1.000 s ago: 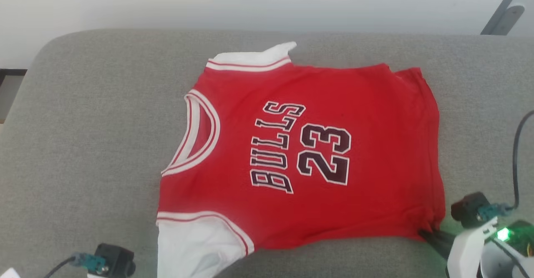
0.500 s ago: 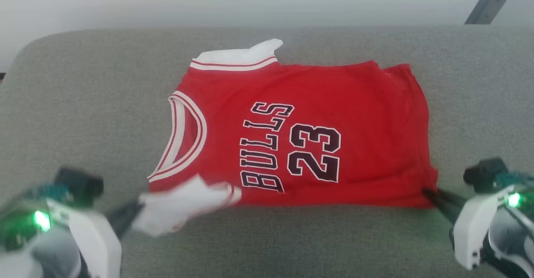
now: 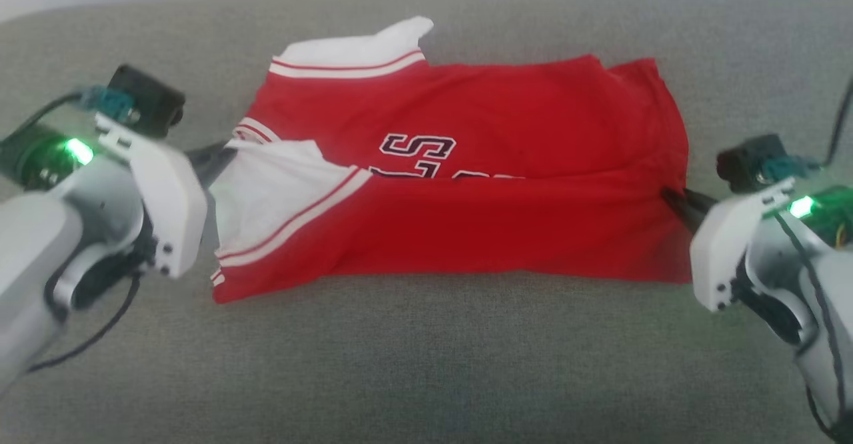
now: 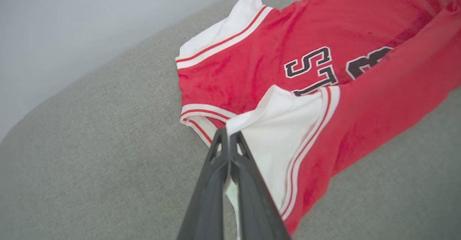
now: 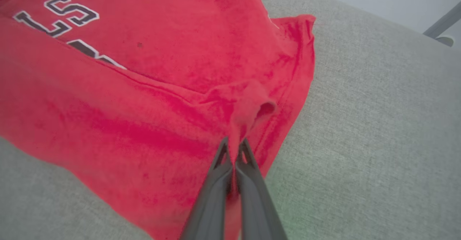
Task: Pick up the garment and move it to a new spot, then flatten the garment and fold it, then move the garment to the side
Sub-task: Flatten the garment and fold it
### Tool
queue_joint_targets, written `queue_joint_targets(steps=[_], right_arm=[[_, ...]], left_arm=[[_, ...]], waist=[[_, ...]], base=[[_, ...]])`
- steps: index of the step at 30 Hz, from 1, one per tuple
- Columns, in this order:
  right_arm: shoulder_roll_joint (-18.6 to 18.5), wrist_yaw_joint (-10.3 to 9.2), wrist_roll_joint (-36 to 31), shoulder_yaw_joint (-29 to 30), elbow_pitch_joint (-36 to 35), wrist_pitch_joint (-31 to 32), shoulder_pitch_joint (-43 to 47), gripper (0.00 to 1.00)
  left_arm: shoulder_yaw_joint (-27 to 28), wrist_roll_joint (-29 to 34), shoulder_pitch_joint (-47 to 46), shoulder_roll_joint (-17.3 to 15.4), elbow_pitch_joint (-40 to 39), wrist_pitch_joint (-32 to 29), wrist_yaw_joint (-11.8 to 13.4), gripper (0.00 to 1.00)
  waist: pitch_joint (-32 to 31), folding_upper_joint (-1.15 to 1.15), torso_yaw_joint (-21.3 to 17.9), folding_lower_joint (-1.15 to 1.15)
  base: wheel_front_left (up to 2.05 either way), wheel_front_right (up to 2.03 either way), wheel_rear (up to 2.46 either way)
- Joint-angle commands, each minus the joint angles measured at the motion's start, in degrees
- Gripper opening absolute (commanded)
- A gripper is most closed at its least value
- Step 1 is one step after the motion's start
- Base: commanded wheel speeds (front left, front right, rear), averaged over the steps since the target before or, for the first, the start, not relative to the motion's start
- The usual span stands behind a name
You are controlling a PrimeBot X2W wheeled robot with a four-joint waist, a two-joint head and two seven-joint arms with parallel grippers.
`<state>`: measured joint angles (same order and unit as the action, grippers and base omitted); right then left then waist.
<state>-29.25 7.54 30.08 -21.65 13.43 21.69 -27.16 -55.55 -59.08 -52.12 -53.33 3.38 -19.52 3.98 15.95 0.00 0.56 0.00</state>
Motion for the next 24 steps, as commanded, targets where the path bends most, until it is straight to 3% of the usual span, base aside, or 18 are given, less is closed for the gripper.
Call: queue_joint_targets(steps=[1, 8, 15, 17, 18, 19, 20, 21, 22, 24], right_arm=[[0.95, -0.1, -0.48, -0.47, 2.22, 0.22, -2.17, 0.0], [4.28, -0.1, -0.46, -3.62, 11.14, 1.4, -8.04, 0.0], [5.66, -0.1, 1.29, -6.87, 15.96, 2.84, -10.98, 0.0], [5.83, -0.1, 2.0, -7.64, 16.96, 3.32, -11.69, 0.1], [5.91, -0.1, 2.25, -7.91, 17.31, 3.45, -12.15, 0.23], [5.85, -0.09, 2.35, -8.18, 17.66, 3.57, -12.51, 0.39], [5.75, -0.1, 2.61, -8.48, 17.89, 3.73, -12.83, 0.69], [5.62, -0.09, 2.78, -8.64, 17.97, 3.56, -13.1, 0.89], [5.32, -0.1, 2.84, -8.73, 17.96, 3.16, -13.24, 1.0], [4.71, -0.1, 3.11, -8.77, 17.73, 2.55, -13.31, 1.0]], left_arm=[[-0.62, 0.81, -1.91, 2.22, 4.46, -0.76, -2.04, 0.0], [-2.36, -1.91, -5.48, 10.77, 21.16, -3.12, -8.18, 0.0], [-4.34, -3.79, -6.21, 15.8, 31.74, -5.42, -10.5, 0.0], [-4.45, -4.57, -6.25, 16.94, 34.13, -5.66, -10.81, 0.0], [-4.29, -5.06, -6.35, 17.39, 35.07, -5.38, -10.94, 0.05], [-4.16, -5.43, -6.55, 17.74, 36.04, -5.17, -10.99, 0.24], [-4.06, -5.72, -6.84, 18.01, 36.82, -5.0, -11.07, 0.42], [-3.85, -6.08, -7.14, 18.22, 37.46, -4.63, -11.16, 0.71], [-3.66, -6.24, -7.48, 18.4, 37.91, -4.29, -11.21, 0.94], [-3.46, -6.62, -7.99, 18.57, 38.4, -3.63, -11.33, 1.0]], waist=[[1.82, 0.0, -0.53, 0.0], [4.52, 0.0, -1.22, 0.0], [5.11, 0.0, -1.52, 0.0], [5.1, 0.0, -1.57, 0.0], [5.04, 0.0, -1.6, 0.0], [4.89, 0.0, -1.61, 0.0], [4.62, 0.0, -1.58, 0.0], [4.27, 0.0, -1.51, 0.0], [3.88, 0.0, -1.43, 0.0], [2.91, 0.0, -1.26, 0.0]], base=[[0.0, 0.0, 0.0], [0.0, 0.0, 0.0], [0.0, 0.0, 0.0], [0.0, 0.0, 0.0], [0.0, 0.0, 0.0], [0.0, 0.0, 0.0], [0.0, 0.0, 0.0], [0.0, 0.0, 0.0], [0.0, 0.0, 0.0], [0.0, 0.0, 0.0]])
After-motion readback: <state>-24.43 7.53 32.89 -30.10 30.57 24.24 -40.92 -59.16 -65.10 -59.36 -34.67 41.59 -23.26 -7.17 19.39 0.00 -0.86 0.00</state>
